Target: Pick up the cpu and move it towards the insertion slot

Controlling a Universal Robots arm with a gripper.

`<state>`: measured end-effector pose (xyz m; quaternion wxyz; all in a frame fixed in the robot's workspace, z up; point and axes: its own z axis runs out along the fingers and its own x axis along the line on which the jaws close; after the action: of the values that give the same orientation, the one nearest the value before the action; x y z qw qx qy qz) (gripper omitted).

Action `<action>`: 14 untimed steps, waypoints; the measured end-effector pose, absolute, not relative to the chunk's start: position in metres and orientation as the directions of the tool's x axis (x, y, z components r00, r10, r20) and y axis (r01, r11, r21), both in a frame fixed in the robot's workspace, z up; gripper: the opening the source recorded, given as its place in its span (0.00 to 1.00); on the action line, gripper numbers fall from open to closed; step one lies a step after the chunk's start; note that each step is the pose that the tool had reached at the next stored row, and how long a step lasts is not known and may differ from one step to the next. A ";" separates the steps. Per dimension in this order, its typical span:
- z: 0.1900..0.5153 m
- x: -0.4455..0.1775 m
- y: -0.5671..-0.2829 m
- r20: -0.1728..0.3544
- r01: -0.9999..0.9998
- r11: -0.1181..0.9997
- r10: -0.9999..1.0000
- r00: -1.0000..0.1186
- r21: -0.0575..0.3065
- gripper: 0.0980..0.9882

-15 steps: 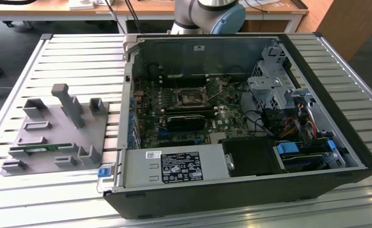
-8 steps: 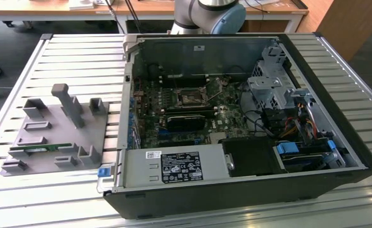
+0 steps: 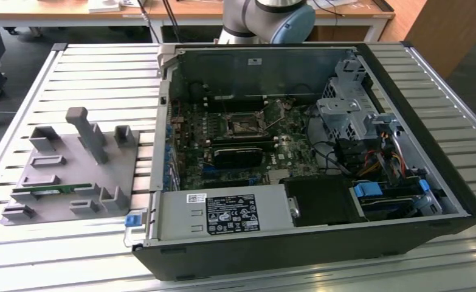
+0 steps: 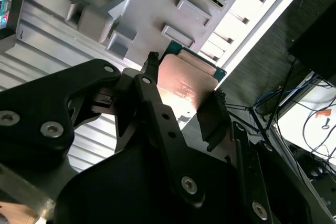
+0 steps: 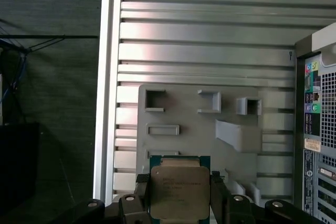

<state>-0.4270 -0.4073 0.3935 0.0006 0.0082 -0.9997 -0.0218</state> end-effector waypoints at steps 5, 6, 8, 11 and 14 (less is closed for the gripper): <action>0.394 -0.416 -0.407 0.001 -0.016 0.999 -0.016 -1.000 0.044 0.50; 0.394 -0.414 -0.407 0.001 -0.016 0.999 -0.016 -1.000 0.044 0.50; 0.394 -0.410 -0.407 0.001 -0.016 0.999 -0.016 -1.000 0.044 0.50; 0.394 -0.404 -0.406 0.001 -0.016 0.999 -0.016 -1.000 0.044 0.50; 0.394 -0.398 -0.406 0.001 -0.016 0.999 -0.016 -1.000 0.044 0.50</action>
<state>-0.3980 -0.4057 0.3935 0.0006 0.0082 -0.9997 -0.0218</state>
